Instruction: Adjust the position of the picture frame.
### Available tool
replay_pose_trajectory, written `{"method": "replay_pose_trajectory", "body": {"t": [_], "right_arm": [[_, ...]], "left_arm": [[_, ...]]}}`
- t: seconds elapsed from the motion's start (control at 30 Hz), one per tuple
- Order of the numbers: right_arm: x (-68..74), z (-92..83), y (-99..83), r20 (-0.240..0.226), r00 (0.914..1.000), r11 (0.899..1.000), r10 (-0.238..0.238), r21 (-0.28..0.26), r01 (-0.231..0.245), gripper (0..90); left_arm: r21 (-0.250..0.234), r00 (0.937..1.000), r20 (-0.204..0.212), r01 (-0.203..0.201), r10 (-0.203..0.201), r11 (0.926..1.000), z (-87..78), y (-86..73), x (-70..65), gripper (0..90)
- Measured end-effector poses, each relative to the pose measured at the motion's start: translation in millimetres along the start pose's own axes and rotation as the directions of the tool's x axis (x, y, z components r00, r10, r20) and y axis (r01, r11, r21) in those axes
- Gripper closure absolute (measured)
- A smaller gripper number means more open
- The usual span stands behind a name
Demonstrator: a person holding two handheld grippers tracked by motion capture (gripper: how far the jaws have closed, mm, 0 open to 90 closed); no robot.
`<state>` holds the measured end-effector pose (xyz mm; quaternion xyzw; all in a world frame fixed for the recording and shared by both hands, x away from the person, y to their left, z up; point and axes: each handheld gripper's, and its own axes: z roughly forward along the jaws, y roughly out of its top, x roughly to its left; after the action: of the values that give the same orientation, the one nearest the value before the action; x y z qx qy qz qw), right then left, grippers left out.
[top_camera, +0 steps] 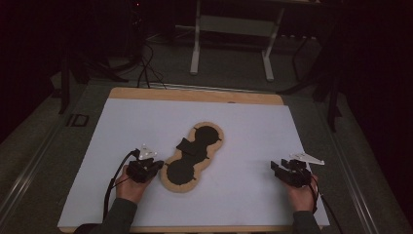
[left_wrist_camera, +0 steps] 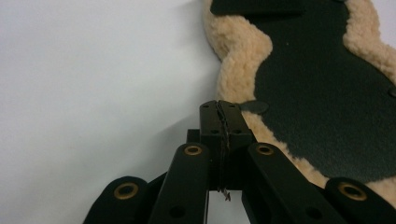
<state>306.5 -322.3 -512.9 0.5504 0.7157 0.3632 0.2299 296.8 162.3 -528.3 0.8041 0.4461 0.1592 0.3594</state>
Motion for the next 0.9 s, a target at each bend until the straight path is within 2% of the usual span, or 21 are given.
{"method": "replay_pose_trajectory", "body": {"t": [0.23,0.5,0.9], "right_arm": [[-0.5,-0.4,-0.2,-0.007,1.0,1.0,0.0,-0.003,0.0,51.3],[0.5,0.2,-0.1,-0.011,0.9999,1.0,-0.002,0.003,0.002,51.1],[0.8,0.9,-0.2,-0.013,0.9998,1.0,-0.011,0.008,0.011,50.6]], "left_arm": [[0.029,0.9997,0.022,0.013,-0.013,0.9995,-0.8,-7.2,1.7,90.0],[0.032,0.9996,0.022,0.017,-0.018,0.9994,-0.6,-7.4,-0.2,90.0],[0.031,0.9994,0.035,0.002,-0.003,0.9995,-1.4,-7.3,-4.7,90.0]]}}
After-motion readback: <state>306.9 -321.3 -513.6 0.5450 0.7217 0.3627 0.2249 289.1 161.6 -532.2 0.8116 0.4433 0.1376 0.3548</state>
